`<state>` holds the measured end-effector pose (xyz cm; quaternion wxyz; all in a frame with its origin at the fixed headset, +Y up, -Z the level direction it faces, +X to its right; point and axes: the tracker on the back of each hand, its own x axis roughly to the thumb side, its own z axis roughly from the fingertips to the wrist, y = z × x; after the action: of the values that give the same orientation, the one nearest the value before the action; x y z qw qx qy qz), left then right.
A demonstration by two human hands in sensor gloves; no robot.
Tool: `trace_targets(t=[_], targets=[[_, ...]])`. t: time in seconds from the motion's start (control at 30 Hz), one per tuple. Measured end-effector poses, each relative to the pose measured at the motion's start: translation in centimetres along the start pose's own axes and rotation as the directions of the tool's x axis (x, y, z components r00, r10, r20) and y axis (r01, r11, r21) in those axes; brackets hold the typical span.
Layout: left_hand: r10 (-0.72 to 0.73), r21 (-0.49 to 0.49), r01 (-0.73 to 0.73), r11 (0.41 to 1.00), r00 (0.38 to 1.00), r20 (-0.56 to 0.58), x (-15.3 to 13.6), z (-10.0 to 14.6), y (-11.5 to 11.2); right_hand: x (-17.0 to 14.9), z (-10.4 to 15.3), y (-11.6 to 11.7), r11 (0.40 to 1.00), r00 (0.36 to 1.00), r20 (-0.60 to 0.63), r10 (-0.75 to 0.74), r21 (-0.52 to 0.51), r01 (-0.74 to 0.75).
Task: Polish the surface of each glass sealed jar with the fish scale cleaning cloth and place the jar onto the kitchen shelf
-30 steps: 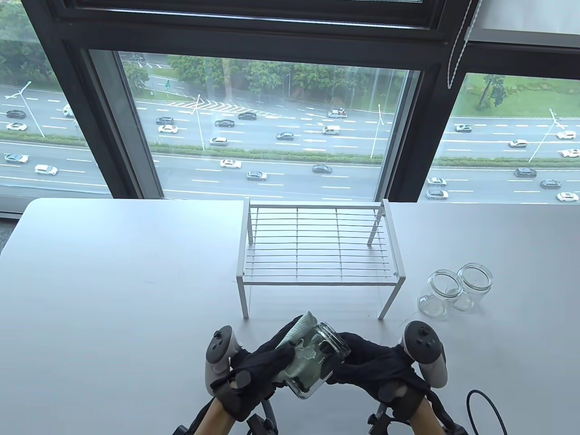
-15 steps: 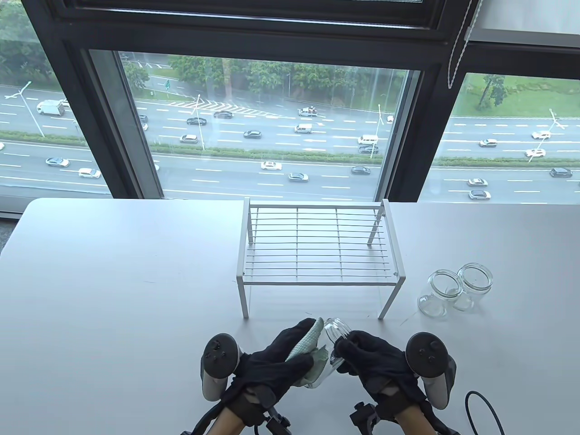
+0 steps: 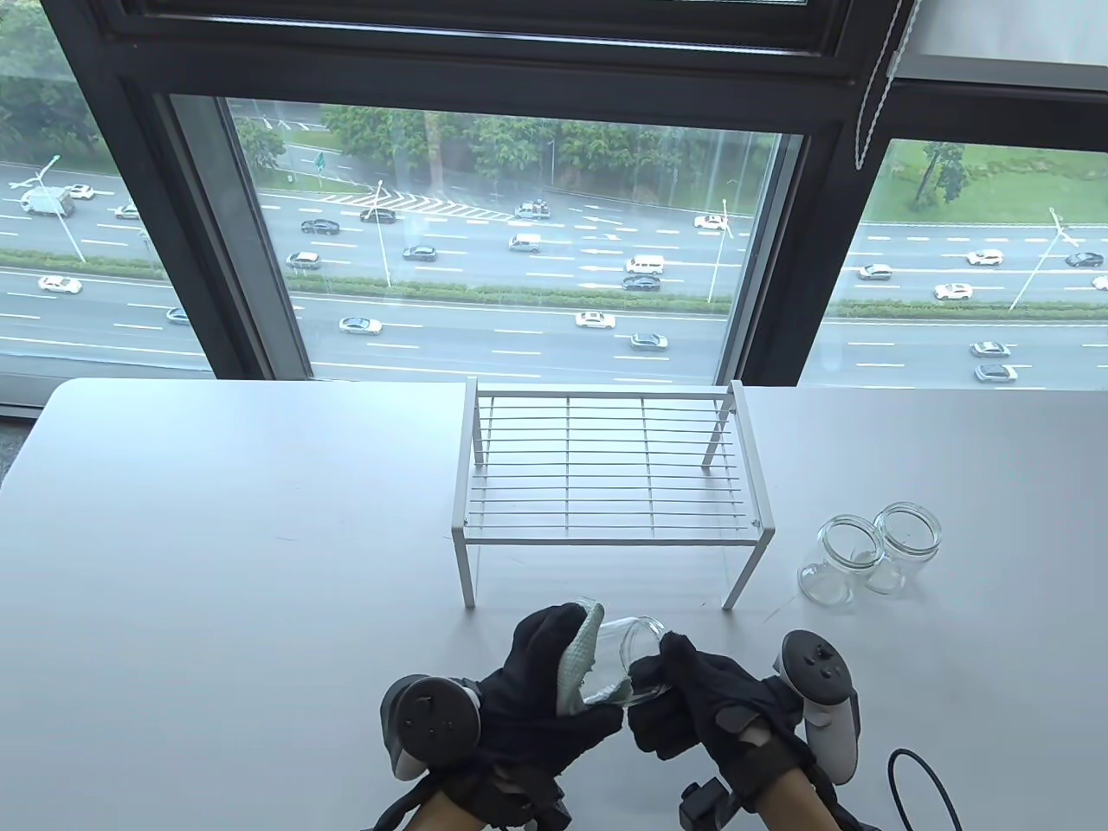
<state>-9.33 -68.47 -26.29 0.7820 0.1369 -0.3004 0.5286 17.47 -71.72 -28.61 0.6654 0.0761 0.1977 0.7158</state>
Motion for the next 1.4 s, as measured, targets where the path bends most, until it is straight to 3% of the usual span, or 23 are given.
trace_targets(t=[0.03, 0.1, 0.17, 0.2, 0.27, 0.3, 0.37, 0.4, 0.43, 0.53, 0.63, 0.7, 0.77, 0.87, 0.97, 1.07, 1.17, 1.23, 1.4], targets=[[0.015, 0.019, -0.015, 1.000, 1.000, -0.014, 0.0, 0.0, 0.4, 0.3, -0.1, 0.3, 0.999, 1.000, 0.030, 0.002, 0.045, -0.004], [0.072, 0.051, -0.070, 0.996, 0.996, -0.047, -0.3, 0.1, 0.7, 1.0, -0.1, 0.5, 0.996, 0.991, 0.109, 0.075, 0.033, -0.079], [0.159, 0.068, -0.152, 0.986, 0.980, -0.119, -0.9, 0.1, 0.8, 2.0, 0.4, 0.7, 0.964, 0.934, 0.240, 0.265, -0.092, -0.250], [0.232, 0.085, -0.220, 0.972, 0.958, -0.167, -1.3, 0.2, 0.9, 2.6, 0.9, 1.0, 0.911, 0.858, 0.312, 0.408, -0.203, -0.359], [0.365, 0.124, -0.345, 0.930, 0.903, -0.227, -1.9, 0.5, 0.8, 3.9, 2.1, 1.6, 0.720, 0.672, 0.299, 0.677, -0.456, -0.523], [0.392, 0.144, -0.366, 0.919, 0.885, -0.251, -2.1, 0.6, 0.7, 4.6, 2.7, 2.0, 0.569, 0.525, 0.255, 0.812, -0.549, -0.612], [0.355, 0.139, -0.328, 0.934, 0.894, -0.272, -2.3, 0.6, 0.8, 5.1, 3.5, 2.5, 0.374, 0.365, 0.153, 0.918, -0.637, -0.674], [0.318, 0.126, -0.294, 0.947, 0.907, -0.276, -2.3, 0.6, 0.9, 5.2, 3.7, 2.6, 0.330, 0.326, 0.135, 0.936, -0.663, -0.672], [0.277, 0.109, -0.257, 0.960, 0.917, -0.285, -2.4, 0.6, 0.9, 5.2, 3.8, 2.7, 0.312, 0.309, 0.129, 0.942, -0.675, -0.669], [0.249, 0.083, -0.235, 0.968, 0.921, -0.300, -2.6, 0.6, 0.6, 5.0, 3.6, 3.5, 0.370, 0.294, 0.225, 0.929, -0.610, -0.701], [0.263, 0.063, -0.257, 0.964, 0.914, -0.310, -2.7, 0.6, 0.0, 4.7, 3.5, 4.9, 0.295, 0.153, 0.290, 0.945, -0.551, -0.781], [0.274, 0.036, -0.277, 0.960, 0.906, -0.323, -2.7, 0.6, -0.4, 4.4, 3.5, 6.0, 0.258, 0.058, 0.329, 0.943, -0.606, -0.752], [0.300, 0.016, -0.313, 0.950, 0.895, -0.329, -2.6, 0.7, -0.9, 4.2, 3.3, 7.0, 0.221, 0.020, 0.323, 0.946, -0.602, -0.768], [0.322, 0.037, -0.327, 0.944, 0.892, -0.317, -2.3, 0.8, -1.4, 4.4, 3.5, 7.3, 0.067, -0.077, 0.190, 0.979, -0.652, -0.755], [0.248, -0.002, -0.256, 0.967, 0.935, -0.255, -1.6, 0.6, -1.3, 4.2, 3.8, 7.4, 0.030, -0.121, 0.167, 0.978, -0.696, -0.717], [0.233, -0.012, -0.241, 0.970, 0.948, -0.218, -1.3, 0.5, -1.4, 4.2, 3.7, 7.4, 0.045, -0.117, 0.180, 0.977, -0.703, -0.709], [0.159, -0.026, -0.166, 0.986, 0.972, -0.171, -1.2, 0.4, -1.2, 4.0, 3.4, 7.2, 0.121, -0.036, 0.218, 0.975, -0.662, -0.740], [0.094, -0.043, -0.101, 0.994, 0.987, -0.133, -1.1, 0.3, -1.1, 3.9, 3.0, 6.9, 0.199, 0.057, 0.242, 0.969, -0.615, -0.763], [0.034, -0.078, -0.039, 0.996, 0.997, -0.063, -0.7, 0.1, -1.0, 3.2, 1.8, 5.1, 0.540, 0.433, 0.329, 0.840, -0.412, -0.734]])
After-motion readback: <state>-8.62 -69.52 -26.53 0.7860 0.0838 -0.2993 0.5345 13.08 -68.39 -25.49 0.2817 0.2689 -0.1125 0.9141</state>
